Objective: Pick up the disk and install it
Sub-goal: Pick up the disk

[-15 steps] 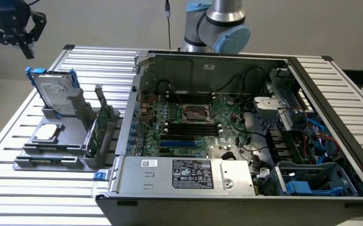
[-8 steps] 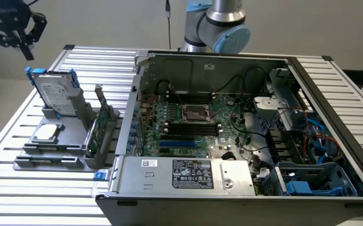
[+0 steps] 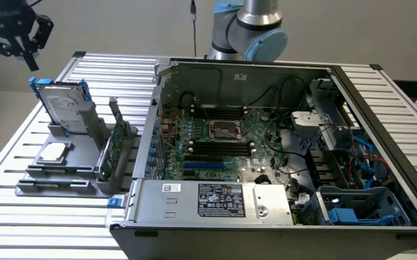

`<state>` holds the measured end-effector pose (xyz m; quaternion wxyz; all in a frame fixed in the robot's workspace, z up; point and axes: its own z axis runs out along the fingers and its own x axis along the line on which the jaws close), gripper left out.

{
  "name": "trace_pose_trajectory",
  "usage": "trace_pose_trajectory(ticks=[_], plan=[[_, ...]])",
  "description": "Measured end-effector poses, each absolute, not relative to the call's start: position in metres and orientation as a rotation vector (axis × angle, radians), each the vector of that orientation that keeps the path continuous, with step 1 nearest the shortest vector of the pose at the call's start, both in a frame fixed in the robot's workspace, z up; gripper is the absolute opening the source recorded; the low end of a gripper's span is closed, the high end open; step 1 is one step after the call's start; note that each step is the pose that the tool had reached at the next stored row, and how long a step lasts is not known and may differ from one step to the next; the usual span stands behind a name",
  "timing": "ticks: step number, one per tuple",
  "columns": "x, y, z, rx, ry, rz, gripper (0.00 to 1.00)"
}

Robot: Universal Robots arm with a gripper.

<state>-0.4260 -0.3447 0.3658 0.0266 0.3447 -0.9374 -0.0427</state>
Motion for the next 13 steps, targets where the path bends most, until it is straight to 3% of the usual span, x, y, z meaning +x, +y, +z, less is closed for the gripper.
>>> trace_pose_trajectory(ticks=[13], plan=[[-0.4260,-0.3442,0.3610,1.394,-2.746,-0.118,0.11]])
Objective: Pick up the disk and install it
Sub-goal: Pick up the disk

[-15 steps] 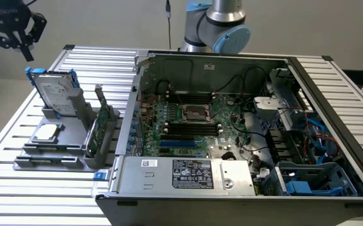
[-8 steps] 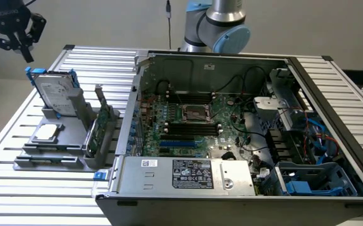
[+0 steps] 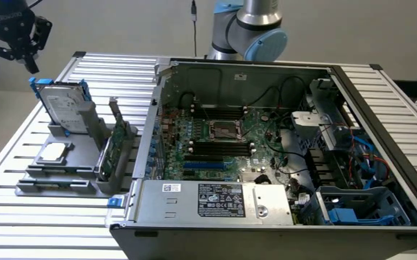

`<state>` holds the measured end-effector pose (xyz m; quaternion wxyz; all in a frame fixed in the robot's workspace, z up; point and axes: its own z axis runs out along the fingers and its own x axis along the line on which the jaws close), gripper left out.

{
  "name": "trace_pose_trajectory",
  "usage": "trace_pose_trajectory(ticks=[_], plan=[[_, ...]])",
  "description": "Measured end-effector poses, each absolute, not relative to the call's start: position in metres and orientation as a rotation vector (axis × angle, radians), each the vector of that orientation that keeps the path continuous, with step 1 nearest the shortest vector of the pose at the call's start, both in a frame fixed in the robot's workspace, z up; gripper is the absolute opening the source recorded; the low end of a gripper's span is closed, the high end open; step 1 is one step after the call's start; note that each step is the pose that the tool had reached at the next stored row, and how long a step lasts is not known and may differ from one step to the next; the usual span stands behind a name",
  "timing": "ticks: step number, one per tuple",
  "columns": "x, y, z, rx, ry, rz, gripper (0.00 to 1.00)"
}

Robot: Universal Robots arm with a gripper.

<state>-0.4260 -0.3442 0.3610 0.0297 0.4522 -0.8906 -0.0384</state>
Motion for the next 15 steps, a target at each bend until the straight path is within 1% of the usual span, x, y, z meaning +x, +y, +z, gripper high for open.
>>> trace_pose_trajectory(ticks=[15], plan=[[-0.4260,-0.3433,0.3550,1.721,-2.578,-0.086,0.11]])
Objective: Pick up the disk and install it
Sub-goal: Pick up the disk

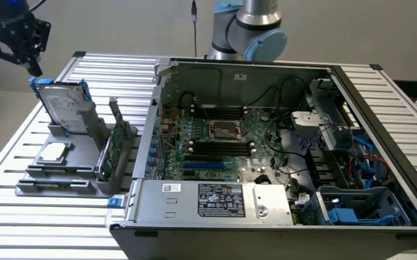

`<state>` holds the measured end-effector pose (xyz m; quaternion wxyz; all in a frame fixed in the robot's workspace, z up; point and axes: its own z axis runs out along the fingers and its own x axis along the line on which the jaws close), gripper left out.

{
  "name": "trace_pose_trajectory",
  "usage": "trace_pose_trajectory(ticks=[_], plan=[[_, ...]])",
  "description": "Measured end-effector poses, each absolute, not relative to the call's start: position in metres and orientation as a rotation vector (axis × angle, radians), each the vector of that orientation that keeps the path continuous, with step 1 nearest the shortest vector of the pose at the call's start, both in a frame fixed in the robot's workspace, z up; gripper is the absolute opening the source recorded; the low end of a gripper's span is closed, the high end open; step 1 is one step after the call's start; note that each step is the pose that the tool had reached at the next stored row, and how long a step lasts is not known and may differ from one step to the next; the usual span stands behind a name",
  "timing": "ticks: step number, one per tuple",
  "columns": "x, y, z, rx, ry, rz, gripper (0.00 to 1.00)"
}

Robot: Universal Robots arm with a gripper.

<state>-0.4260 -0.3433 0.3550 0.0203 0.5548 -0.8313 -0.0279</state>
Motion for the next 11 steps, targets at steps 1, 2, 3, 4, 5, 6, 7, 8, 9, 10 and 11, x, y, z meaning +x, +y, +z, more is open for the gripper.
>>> trace_pose_trajectory(ticks=[1,2,3,4,5,6,7,8,9,10,11], plan=[[-0.4261,-0.3433,0.3549,1.743,-2.563,-0.086,0.11],[-0.4261,-0.3433,0.3548,1.764,-2.548,-0.085,0.11],[-0.4261,-0.3432,0.3549,1.784,-2.534,-0.085,0.11],[-0.4260,-0.3431,0.3549,1.804,-2.519,-0.084,0.11],[-0.4261,-0.3431,0.3549,1.823,-2.505,-0.084,0.11],[-0.4261,-0.3430,0.3549,1.843,-2.490,-0.083,0.11],[-0.4261,-0.3429,0.3549,1.864,-2.474,-0.083,0.11],[-0.4261,-0.3428,0.3550,1.881,-2.460,-0.082,0.11],[-0.4260,-0.3427,0.3549,1.899,-2.446,-0.082,0.11],[-0.4260,-0.3426,0.3549,1.916,-2.433,-0.081,0.11],[-0.4260,-0.3425,0.3549,1.933,-2.419,-0.081,0.11]])
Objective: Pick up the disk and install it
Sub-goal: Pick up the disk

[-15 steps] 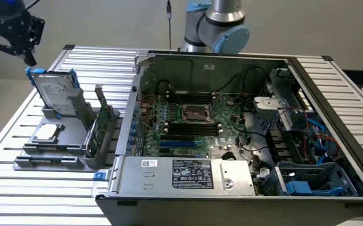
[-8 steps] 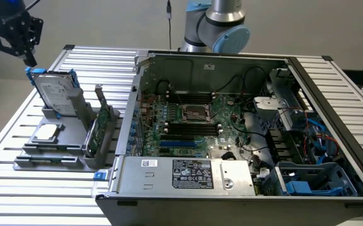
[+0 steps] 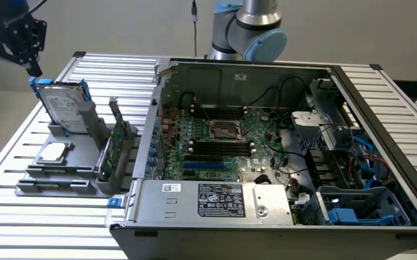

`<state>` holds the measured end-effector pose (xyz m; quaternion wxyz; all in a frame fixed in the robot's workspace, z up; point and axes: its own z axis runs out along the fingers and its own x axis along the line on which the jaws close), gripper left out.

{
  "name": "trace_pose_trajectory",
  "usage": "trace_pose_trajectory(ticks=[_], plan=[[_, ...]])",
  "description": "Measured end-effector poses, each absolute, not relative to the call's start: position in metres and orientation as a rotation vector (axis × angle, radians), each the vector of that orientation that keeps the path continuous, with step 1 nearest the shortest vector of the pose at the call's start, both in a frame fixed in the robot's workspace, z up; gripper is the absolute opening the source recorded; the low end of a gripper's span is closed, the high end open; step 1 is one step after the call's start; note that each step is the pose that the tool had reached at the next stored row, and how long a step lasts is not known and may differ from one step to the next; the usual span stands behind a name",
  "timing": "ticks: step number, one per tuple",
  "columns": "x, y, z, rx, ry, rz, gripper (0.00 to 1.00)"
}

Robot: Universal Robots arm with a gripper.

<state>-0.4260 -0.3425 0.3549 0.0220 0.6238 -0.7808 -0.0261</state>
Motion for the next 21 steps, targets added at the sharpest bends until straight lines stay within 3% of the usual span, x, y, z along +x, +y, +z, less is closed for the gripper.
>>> trace_pose_trajectory(ticks=[21], plan=[[-0.4261,-0.3363,0.3507,2.216,-2.206,-0.037,0.11]])
